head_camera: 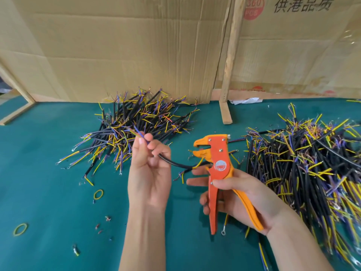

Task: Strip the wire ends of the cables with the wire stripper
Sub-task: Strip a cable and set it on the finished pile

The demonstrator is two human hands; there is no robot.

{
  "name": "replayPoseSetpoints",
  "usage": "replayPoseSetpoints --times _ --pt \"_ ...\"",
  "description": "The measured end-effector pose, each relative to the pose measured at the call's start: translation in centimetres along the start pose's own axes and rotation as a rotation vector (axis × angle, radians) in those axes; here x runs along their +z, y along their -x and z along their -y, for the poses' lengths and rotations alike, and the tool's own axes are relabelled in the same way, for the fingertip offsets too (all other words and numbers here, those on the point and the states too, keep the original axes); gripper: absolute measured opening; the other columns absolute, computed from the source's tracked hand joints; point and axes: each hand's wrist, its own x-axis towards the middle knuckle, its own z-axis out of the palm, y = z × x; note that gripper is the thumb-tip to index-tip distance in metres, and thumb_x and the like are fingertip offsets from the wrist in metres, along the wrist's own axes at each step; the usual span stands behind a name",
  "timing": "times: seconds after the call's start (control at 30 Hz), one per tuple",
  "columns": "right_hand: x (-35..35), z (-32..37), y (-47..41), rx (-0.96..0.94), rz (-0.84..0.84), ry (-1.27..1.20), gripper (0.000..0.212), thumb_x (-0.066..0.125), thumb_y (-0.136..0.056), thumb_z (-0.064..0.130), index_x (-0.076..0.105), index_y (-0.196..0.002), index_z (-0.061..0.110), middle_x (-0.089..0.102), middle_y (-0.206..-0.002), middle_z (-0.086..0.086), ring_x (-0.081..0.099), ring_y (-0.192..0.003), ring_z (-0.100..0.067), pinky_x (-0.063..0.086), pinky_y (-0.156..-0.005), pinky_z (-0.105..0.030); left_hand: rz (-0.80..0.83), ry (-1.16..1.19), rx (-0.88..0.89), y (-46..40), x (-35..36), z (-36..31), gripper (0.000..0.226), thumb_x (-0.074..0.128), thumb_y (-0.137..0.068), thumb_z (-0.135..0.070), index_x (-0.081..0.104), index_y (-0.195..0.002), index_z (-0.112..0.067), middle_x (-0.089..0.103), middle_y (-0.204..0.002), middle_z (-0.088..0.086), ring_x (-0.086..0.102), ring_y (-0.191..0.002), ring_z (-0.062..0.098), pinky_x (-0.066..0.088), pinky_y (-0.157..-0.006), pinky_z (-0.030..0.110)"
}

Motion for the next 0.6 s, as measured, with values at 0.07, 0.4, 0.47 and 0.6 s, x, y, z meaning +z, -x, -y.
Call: replayPoseSetpoints --times 0.07,0.4,0.47,0.6 --pt "0.3 -0.1 -0.1 -0.022 0.043 -0.026 0.042 0.064 -0.083 0.007 0.066 -0.124 -0.004 0.061 -0.132 -0.033 0.065 -0.08 -0.033 0.056 -0.074 -0.046 -0.064 0.054 0.0 -0.1 -0.3 -0.4 0.008 0.048 -0.099 -0.008 0.056 -0.097 -0.006 0.061 -0.08 0.005 0.052 -0.06 0.01 0.046 -0.055 0.018" --pt "0.0 0.2 -0.5 -0.234 -0.037 -0.202 0.048 0.062 -0.08 0.01 0.066 -0.126 -0.004 0.062 -0.132 -0.032 0.068 -0.113 -0.035 0.059 -0.076 -0.041 -0.272 -0.819 0.243 -0.5 -1.6 0.8 0.026 0.055 -0.099 -0.001 0.049 -0.122 -0.011 0.069 -0.106 0.007 0.068 -0.086 0.014 0.054 -0.081 0.028" --pt "0.0 0.3 -0.4 -0.242 -0.056 -0.226 0.049 0.064 -0.078 0.011 0.067 -0.125 -0.004 0.062 -0.131 -0.032 0.068 -0.116 -0.035 0.06 -0.076 -0.04 -0.32 -1.232 0.369 -0.2 -1.8 1.1 0.054 0.063 -0.092 -0.004 0.043 -0.139 -0.018 0.055 -0.13 0.005 0.061 -0.11 0.014 0.051 -0.096 0.034" --pt "0.0 0.5 -0.1 -0.25 -0.066 -0.262 0.048 0.063 -0.079 0.012 0.068 -0.124 -0.003 0.064 -0.129 -0.032 0.068 -0.117 -0.034 0.061 -0.079 -0.039 0.083 -1.737 0.651 0.1 -2.1 1.4 0.065 0.071 -0.081 0.0 0.053 -0.14 -0.019 0.045 -0.144 0.004 0.037 -0.136 0.019 0.03 -0.116 0.041"
